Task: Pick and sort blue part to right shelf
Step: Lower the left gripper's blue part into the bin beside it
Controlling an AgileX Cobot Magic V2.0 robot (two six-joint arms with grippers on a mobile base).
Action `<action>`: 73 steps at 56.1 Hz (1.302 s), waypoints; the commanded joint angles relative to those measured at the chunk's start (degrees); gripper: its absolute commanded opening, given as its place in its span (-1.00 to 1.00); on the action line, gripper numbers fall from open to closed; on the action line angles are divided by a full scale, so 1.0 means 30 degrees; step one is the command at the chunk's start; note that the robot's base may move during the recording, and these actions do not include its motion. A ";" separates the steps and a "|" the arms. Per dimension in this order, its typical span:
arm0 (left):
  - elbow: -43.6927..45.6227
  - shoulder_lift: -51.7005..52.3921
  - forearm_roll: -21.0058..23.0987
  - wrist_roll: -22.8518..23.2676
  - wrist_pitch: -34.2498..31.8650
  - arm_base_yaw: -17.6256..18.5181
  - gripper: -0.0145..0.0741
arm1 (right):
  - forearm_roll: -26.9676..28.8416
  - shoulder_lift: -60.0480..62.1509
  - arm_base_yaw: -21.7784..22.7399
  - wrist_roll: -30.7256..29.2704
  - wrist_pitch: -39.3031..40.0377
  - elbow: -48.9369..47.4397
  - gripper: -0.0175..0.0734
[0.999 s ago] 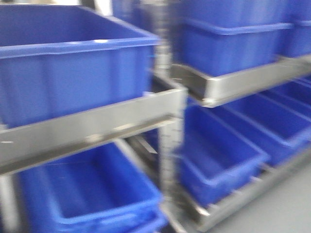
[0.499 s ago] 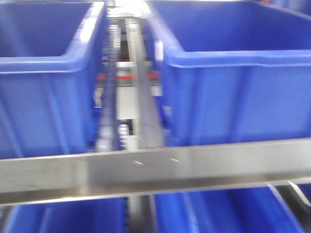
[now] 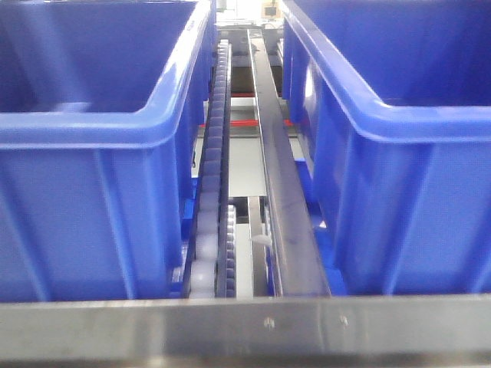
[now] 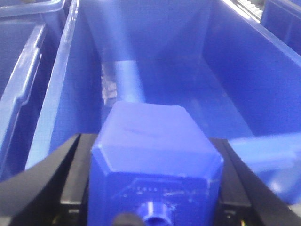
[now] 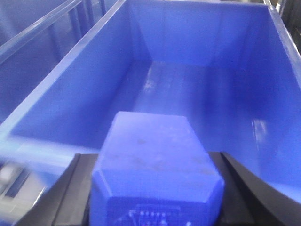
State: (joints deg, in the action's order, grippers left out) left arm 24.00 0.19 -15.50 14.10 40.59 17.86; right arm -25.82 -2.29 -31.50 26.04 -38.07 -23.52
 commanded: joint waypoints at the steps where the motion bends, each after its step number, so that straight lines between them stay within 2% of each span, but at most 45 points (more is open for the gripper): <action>1: 0.0488 0.0423 -0.0173 0.0061 -0.1721 0.0093 0.08 | -0.0673 -0.0338 0.0064 -0.0161 0.1652 -0.0517 -0.33; 67: 0.0488 0.0423 -0.0173 0.0061 -0.1764 0.0093 0.08 | -0.0673 -0.0338 0.0064 -0.0161 0.1718 -0.0517 -0.33; 73: 0.0488 0.0423 0.0216 0.0061 -0.1947 0.0093 0.08 | -0.0673 -0.0338 0.0064 -0.0161 0.1718 -0.0517 -0.33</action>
State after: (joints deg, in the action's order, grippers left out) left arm 24.00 0.19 -15.09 14.10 40.59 17.86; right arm -25.82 -2.29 -31.50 26.04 -38.07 -23.52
